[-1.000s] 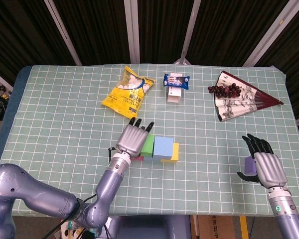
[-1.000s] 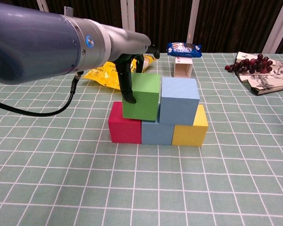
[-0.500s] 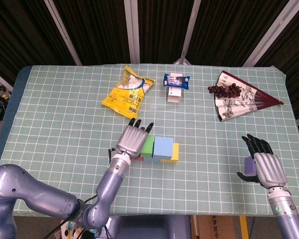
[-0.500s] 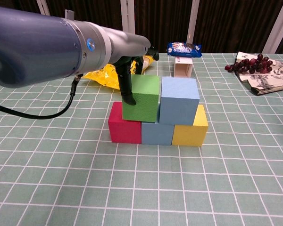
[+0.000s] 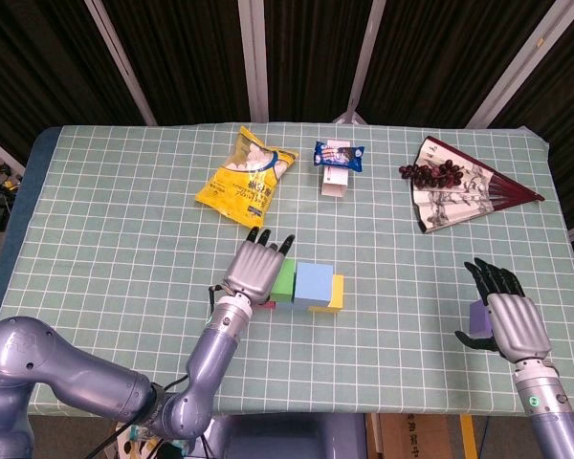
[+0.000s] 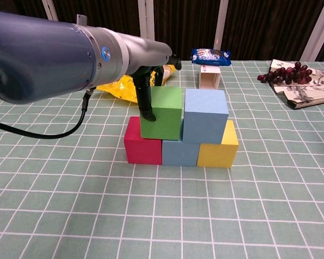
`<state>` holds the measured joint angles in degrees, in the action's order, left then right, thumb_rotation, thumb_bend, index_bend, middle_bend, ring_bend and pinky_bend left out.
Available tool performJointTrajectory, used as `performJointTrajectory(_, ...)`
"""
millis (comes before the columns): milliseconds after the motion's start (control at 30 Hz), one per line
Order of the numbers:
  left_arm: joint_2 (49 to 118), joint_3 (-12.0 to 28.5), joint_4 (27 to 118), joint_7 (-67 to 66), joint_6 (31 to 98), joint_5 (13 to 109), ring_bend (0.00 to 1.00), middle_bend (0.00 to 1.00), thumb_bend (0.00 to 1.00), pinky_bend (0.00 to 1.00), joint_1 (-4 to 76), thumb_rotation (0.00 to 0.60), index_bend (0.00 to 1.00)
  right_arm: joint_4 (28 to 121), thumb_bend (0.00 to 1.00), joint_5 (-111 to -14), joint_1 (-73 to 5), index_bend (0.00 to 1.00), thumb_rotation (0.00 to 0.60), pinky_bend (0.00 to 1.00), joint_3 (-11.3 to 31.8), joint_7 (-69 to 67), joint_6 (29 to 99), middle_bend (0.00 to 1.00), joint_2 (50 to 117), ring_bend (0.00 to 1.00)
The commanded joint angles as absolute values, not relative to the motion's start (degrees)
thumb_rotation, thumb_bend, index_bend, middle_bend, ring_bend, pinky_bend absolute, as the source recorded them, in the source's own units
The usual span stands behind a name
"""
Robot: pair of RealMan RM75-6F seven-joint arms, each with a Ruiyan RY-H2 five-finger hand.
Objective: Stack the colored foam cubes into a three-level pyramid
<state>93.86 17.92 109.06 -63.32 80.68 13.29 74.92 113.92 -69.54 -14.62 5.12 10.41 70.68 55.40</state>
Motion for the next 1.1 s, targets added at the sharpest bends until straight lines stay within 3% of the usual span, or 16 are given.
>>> performJointTrajectory(33,93.92,17.97,109.12,-63.36,80.69,13.35,0.10,0.39,0.35,0.10,74.87,0.600,0.03,113.91,0.19,-69.45,-14.65,0.00,0.600,0.00,5.11,10.45,70.60,0.00,55.40,0.00)
performJointTrajectory(867,94.47,18.14,109.35,-64.01,80.82,13.86,0.11,0.38,0.35,0.10,74.40,0.600,0.03,113.95,0.20,-69.20,-14.74,0.00,0.600,0.00,5.01,10.77,70.50,0.00,55.53,0.00)
performJointTrajectory(1100,94.69,18.25,109.33,-63.93,81.18,14.32,0.11,0.36,0.28,0.10,74.22,0.600,0.02,114.00,0.20,-69.25,-14.73,0.00,0.600,0.00,5.02,10.65,70.52,0.00,55.47,0.00)
